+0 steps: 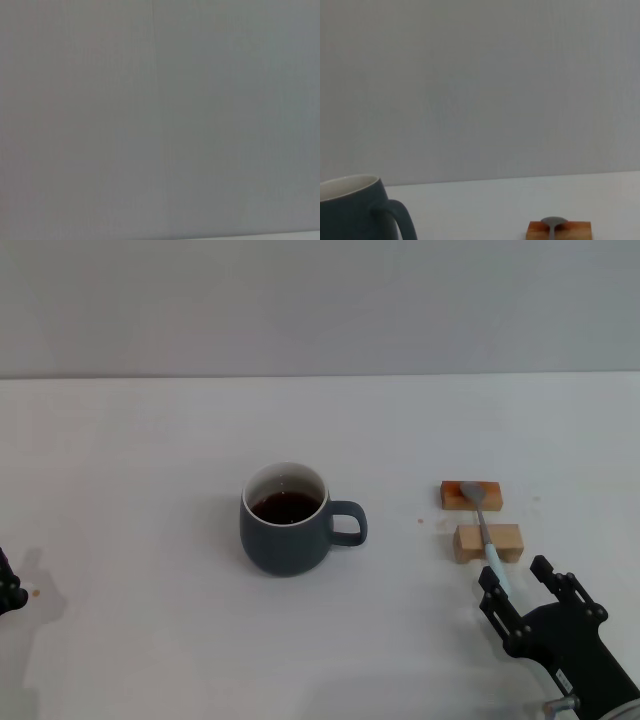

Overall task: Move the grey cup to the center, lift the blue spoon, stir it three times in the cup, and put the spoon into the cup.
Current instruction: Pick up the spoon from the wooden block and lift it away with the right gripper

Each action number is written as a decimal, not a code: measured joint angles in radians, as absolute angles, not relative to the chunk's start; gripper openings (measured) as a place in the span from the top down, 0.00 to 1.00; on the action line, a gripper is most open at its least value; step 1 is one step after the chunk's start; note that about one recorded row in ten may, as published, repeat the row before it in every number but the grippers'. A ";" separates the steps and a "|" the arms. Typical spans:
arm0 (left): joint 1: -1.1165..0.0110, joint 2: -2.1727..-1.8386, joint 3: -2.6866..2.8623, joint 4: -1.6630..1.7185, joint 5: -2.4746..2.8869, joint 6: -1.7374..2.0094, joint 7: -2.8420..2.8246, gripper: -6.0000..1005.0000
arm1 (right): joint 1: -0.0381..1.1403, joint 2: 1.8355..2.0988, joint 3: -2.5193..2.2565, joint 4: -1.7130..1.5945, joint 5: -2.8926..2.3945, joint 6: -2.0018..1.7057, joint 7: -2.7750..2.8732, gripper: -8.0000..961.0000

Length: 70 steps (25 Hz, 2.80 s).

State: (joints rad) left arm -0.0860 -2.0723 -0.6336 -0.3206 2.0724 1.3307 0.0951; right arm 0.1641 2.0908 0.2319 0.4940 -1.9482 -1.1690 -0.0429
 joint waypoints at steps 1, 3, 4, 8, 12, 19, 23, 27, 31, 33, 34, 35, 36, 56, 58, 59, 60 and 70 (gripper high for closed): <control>-0.086 -2.072 -0.634 -0.321 2.072 1.331 0.095 1.00 | 0.164 2.091 0.232 0.494 -1.948 -1.169 -0.043 0.31; -0.085 -2.072 -0.634 -0.321 2.072 1.331 0.095 1.00 | 0.167 2.091 0.230 0.494 -1.948 -1.167 -0.043 0.31; -0.085 -2.072 -0.634 -0.321 2.072 1.331 0.095 1.00 | 0.168 2.091 0.230 0.494 -1.948 -1.167 -0.043 0.31; -0.085 -2.072 -0.634 -0.321 2.072 1.330 0.094 1.00 | 0.172 2.091 0.231 0.494 -1.948 -1.165 -0.043 0.31; -0.085 -2.072 -0.634 -0.321 2.072 1.330 0.094 1.00 | 0.172 2.091 0.233 0.494 -1.948 -1.159 -0.043 0.31; -0.085 -2.072 -0.634 -0.321 2.072 1.332 0.094 1.00 | 0.174 2.090 0.226 0.499 -1.954 -1.159 -0.043 0.31; -0.084 -2.072 -0.634 -0.321 2.072 1.333 0.094 1.00 | 0.178 2.088 0.225 0.506 -1.957 -1.156 -0.043 0.41; -0.086 -2.071 -0.634 -0.321 2.073 1.330 0.093 1.00 | 0.179 2.088 0.224 0.506 -1.956 -1.156 -0.043 0.55; -0.088 -2.071 -0.634 -0.321 2.077 1.329 0.093 1.00 | 0.177 2.088 0.224 0.504 -1.951 -1.156 -0.043 0.60; -0.088 -2.071 -0.634 -0.321 2.078 1.329 0.094 1.00 | 0.178 2.088 0.224 0.503 -1.951 -1.152 -0.043 0.60; -0.088 -2.071 -0.634 -0.321 2.078 1.329 0.094 1.00 | 0.178 2.088 0.224 0.503 -1.951 -1.152 -0.043 0.60; -0.088 -2.071 -0.634 -0.321 2.079 1.329 0.093 1.00 | 0.181 2.088 0.225 0.502 -1.951 -1.142 -0.043 0.60; -0.089 -2.071 -0.634 -0.321 2.079 1.329 0.093 1.00 | 0.182 2.088 0.226 0.503 -1.951 -1.137 -0.043 0.60; -0.090 -2.071 -0.634 -0.313 2.077 1.328 0.094 1.00 | 0.189 2.088 0.236 0.503 -1.950 -1.106 -0.043 0.60; -0.090 -2.071 -0.634 -0.313 2.078 1.328 0.094 1.00 | 0.190 2.088 0.236 0.505 -1.950 -1.103 -0.043 0.61; -0.090 -2.071 -0.634 -0.313 2.078 1.328 0.094 1.00 | 0.190 2.088 0.236 0.505 -1.950 -1.103 -0.043 0.62; -0.090 -2.071 -0.634 -0.313 2.078 1.328 0.094 1.00 | 0.190 2.088 0.236 0.505 -1.950 -1.104 -0.043 0.62; -0.087 -2.071 -0.634 -0.313 2.077 1.328 0.094 1.00 | 0.188 2.088 0.234 0.507 -1.950 -1.111 -0.043 0.64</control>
State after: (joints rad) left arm -0.0875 -2.0708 -0.6335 -0.3129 2.0768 1.3285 0.0935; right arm 0.1882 2.0884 0.2340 0.5066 -1.9496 -1.1110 -0.0429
